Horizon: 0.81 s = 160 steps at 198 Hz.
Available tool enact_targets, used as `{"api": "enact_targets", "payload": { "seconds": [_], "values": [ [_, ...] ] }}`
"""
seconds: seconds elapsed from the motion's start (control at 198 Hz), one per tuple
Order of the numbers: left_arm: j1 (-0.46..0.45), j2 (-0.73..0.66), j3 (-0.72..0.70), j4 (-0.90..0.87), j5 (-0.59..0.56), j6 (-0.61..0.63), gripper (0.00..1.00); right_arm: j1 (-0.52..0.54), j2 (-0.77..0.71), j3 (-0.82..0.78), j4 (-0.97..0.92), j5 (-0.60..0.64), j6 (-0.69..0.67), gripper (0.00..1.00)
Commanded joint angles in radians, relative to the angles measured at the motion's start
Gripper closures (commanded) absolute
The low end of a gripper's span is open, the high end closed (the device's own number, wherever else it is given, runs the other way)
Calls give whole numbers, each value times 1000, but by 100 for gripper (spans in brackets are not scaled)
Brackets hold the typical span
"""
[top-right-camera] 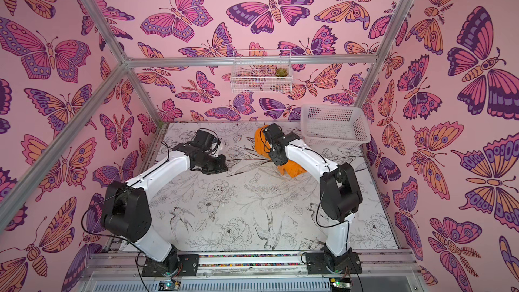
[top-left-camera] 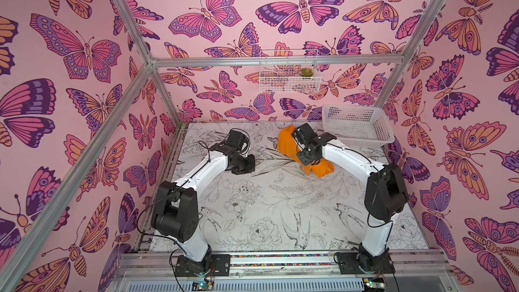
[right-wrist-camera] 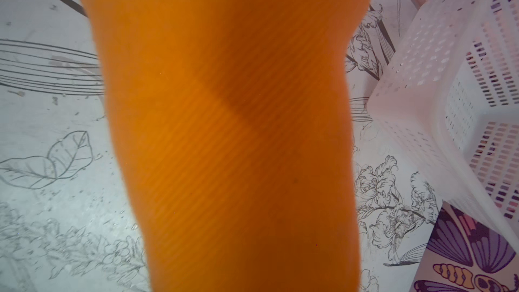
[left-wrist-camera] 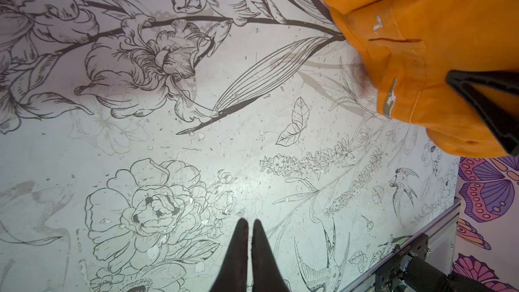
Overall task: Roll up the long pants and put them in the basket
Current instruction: Pick up the long pant at the center of the board, then place the long pant in the bin.
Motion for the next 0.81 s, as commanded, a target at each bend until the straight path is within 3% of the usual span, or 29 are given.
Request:
{"api": "enact_targets", "payload": {
  "seconds": [0.0, 0.227, 0.46, 0.551, 0.803],
  "values": [
    [-8, -19, -31, -31, -2, -8, 91, -60, -101, 80, 5, -12, 61, 93],
    [-29, -16, -37, -29, 8, -9, 91, -208, -126, 163, 20, -29, 120, 92],
    [-51, 16, -28, -30, 17, -8, 91, -366, -112, 172, 188, -53, 260, 94],
    [-59, 31, -23, -30, 18, -9, 91, -402, -77, 173, 280, -72, 293, 99],
    [-99, 87, 8, -36, 43, -21, 91, -461, 69, 289, 400, -120, 384, 96]
  ]
}}
